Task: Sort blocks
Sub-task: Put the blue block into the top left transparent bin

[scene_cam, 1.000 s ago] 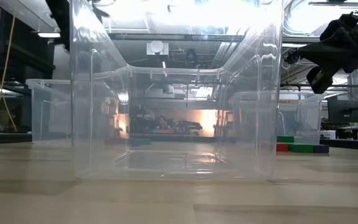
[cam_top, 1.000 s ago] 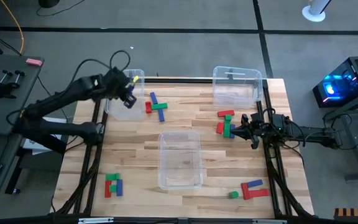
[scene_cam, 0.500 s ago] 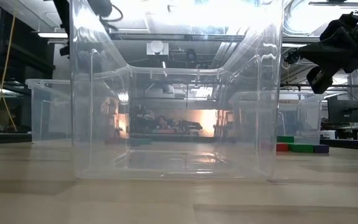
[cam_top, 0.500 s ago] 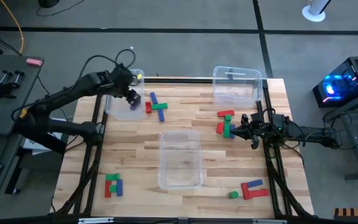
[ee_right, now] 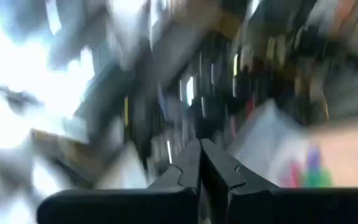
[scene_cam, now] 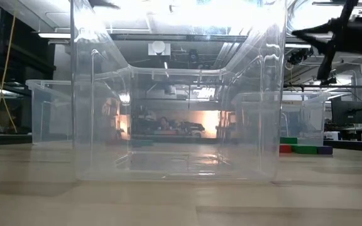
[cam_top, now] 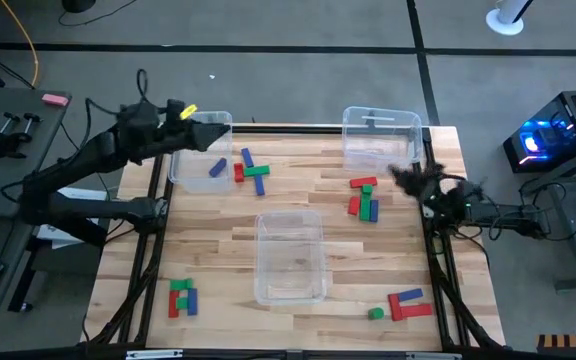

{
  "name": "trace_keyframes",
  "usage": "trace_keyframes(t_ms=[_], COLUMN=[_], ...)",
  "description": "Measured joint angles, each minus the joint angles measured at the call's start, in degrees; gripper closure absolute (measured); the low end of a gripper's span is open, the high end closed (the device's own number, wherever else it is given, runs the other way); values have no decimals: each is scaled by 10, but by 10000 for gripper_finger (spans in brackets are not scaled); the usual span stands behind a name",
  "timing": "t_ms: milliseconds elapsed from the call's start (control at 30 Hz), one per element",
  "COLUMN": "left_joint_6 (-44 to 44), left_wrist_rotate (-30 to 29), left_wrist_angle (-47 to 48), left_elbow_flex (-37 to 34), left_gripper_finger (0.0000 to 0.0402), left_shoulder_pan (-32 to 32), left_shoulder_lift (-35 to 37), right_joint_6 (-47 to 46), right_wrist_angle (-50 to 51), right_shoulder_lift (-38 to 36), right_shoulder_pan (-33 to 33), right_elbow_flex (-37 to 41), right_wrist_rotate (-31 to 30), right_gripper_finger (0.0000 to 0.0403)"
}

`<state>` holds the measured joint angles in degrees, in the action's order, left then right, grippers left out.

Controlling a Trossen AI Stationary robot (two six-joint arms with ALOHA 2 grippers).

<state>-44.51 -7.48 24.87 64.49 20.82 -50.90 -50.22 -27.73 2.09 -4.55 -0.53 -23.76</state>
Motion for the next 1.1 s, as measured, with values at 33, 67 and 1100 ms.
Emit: trace_keyframes(t_ms=[33,67,1100], left_joint_6=[0,2,259], left_wrist_rotate=[-15,-31,89], left_wrist_angle=[-20,-38,47], left_elbow_flex=[0,0,0], left_gripper_finger=[190,190,190], left_shoulder_pan=[-12,-24,-55], left_shoulder_lift=[0,0,51], right_joint_6=[34,73,-152], right_wrist_angle=[-56,-106,787], right_shoulder_lift=[5,14,647], right_shoulder_pan=[-3,-7,386], right_elbow_flex=[-1,-7,-429], right_wrist_rotate=[-16,-16,537], right_gripper_finger=[402,402,190])
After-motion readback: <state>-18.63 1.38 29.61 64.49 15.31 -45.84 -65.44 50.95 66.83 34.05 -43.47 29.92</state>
